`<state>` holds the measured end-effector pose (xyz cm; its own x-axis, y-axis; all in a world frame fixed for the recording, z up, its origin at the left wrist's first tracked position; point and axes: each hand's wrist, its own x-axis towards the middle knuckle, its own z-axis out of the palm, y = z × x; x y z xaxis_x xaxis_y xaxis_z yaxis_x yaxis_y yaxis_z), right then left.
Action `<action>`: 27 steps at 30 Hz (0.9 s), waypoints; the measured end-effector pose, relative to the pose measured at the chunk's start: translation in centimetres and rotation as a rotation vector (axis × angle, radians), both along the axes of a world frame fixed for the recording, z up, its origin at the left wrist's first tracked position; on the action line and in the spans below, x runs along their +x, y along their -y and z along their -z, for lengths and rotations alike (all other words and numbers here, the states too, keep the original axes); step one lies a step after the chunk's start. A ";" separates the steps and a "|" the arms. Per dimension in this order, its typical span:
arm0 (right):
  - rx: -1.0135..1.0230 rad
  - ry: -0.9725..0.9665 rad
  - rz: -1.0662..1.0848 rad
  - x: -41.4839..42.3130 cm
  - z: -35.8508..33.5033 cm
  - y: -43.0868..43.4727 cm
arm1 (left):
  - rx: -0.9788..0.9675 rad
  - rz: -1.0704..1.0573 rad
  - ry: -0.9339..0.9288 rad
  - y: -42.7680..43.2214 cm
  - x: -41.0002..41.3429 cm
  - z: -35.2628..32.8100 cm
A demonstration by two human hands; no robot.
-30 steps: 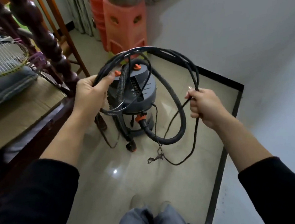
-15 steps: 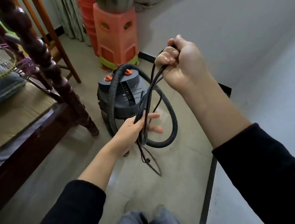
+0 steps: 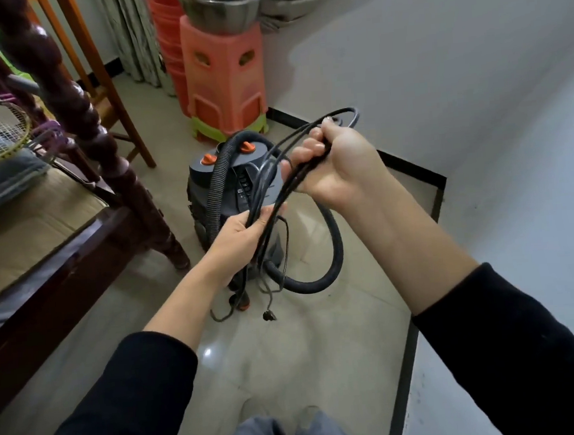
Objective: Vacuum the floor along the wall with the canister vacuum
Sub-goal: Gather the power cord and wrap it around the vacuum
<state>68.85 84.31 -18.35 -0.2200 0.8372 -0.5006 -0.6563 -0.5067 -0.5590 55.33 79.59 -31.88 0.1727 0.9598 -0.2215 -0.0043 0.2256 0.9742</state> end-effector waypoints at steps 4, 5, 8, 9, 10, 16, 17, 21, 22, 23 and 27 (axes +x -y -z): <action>0.133 -0.245 0.201 0.2 -2.8 -2.4 | -0.037 0.149 -0.041 0.8 -0.4 0.5; 0.180 -0.255 0.264 0.6 -3.4 -3.3 | -0.047 0.162 -0.042 1.0 -0.6 0.5; 0.252 -0.286 0.410 2.1 -3.2 -5.8 | -0.060 0.196 -0.030 1.1 -1.5 0.4; 0.247 -0.283 0.432 2.7 -2.3 -6.7 | -0.074 0.185 -0.027 0.9 -1.7 0.6; 0.216 -0.231 0.433 3.3 -0.9 -7.4 | -0.102 0.149 -0.034 0.6 -2.0 0.7; -0.132 1.087 -0.079 6.4 8.0 -4.9 | -0.290 0.003 -0.058 -1.4 -3.1 1.5; -0.014 1.308 -0.108 6.2 8.9 -3.9 | -0.274 0.017 -0.070 -1.6 -3.1 1.2; 0.792 1.647 -0.531 2.9 10.2 0.3 | -0.221 0.112 -0.157 -2.7 -2.8 0.0; 0.888 1.697 -0.667 2.2 10.2 0.6 | -0.214 0.130 -0.186 -2.9 -2.8 -0.3; 0.898 1.692 -0.791 1.8 10.3 0.6 | -0.209 0.140 -0.208 -3.2 -2.8 -0.5; 0.523 1.040 -0.951 2.0 10.2 -0.3 | -0.235 0.136 -0.188 -4.2 -3.9 -0.7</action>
<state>70.80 84.64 -28.53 -0.5136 0.7187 -0.4688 0.5863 -0.1050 -0.8032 51.47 83.77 -31.21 0.2307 0.8497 -0.4741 0.2162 0.4303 0.8764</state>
